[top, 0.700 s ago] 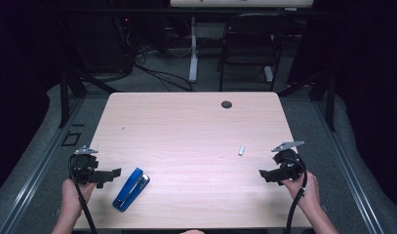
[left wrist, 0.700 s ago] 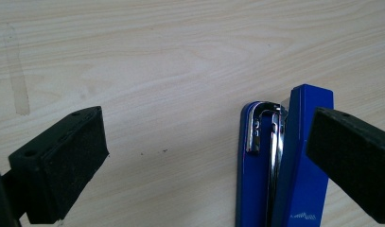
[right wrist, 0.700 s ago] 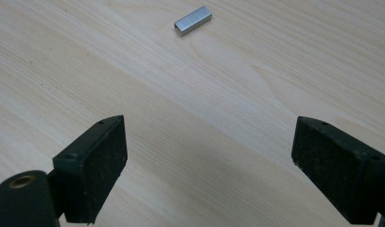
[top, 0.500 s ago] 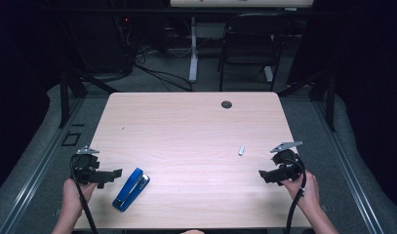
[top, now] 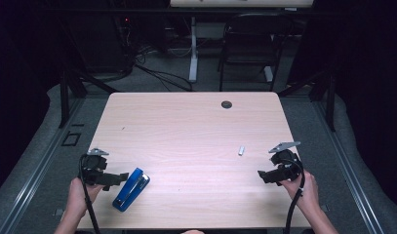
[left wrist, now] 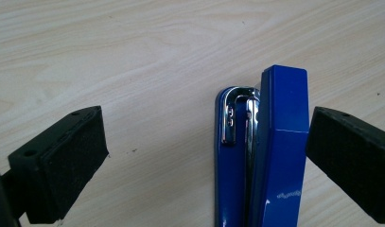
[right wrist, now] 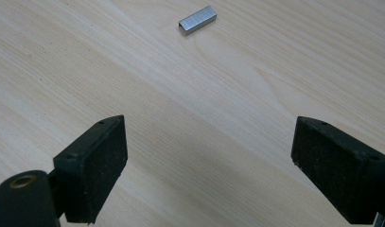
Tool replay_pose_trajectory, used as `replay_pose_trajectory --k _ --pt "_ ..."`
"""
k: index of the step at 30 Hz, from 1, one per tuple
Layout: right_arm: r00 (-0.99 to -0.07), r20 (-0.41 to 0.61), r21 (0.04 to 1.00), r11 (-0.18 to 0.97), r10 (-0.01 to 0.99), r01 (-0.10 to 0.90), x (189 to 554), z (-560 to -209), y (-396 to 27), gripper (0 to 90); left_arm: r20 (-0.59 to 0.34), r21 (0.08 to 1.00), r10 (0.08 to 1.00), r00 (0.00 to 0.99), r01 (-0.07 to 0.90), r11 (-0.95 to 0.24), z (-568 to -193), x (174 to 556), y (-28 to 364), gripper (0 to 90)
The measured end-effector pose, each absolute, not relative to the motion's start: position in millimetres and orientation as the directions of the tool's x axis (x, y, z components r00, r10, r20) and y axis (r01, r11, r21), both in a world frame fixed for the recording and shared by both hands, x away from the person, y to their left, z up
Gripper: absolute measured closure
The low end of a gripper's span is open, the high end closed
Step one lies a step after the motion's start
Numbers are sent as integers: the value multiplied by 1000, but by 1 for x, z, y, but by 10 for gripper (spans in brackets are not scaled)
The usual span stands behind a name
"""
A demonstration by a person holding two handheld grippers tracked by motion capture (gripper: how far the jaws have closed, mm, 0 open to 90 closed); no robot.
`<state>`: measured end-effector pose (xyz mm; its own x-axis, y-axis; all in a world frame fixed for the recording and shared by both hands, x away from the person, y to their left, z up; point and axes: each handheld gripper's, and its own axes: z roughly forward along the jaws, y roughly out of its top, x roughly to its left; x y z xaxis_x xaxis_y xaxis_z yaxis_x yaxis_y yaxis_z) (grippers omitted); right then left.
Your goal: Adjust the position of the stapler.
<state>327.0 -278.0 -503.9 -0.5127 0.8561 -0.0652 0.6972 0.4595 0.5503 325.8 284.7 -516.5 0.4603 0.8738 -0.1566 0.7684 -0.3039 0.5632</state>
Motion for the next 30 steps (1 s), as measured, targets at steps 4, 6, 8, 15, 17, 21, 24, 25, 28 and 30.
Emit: replay_pose_trajectory --k 4,6,8,15,17,21,24,25,28,30 --pt "-514 -66 550 461 855 696 326 -503 -278 111 -149 548 868 473 771 -326 -518 327 280 0" --pt "-515 -65 550 462 855 696 327 -503 -278 111 -143 543 868 475 771 -333 -519 327 277 0" --pt "-512 -63 553 457 857 697 327 -504 -278 111 -138 537 866 481 771 -342 -520 328 274 1" --pt "-515 -55 544 458 856 703 329 -505 -278 114 -138 513 848 512 769 -381 -523 329 263 21" --pt "-515 -55 542 459 855 704 329 -505 -278 114 -133 504 842 523 767 -397 -524 329 259 40" --pt "-515 -59 542 461 855 703 329 -506 -278 117 -126 488 824 553 757 -434 -526 328 252 174" --pt "-512 -57 542 457 857 705 329 -506 -277 118 -120 467 809 575 752 -465 -528 328 247 238" --pt "-513 -55 541 457 857 706 329 -506 -277 118 -117 459 806 581 751 -475 -529 328 246 252" --pt "-513 -57 538 459 857 707 329 -507 -277 121 -115 445 798 592 749 -491 -531 328 243 371" --pt "-513 -57 537 459 857 707 329 -507 -277 123 -120 435 791 599 748 -501 -532 328 241 385"
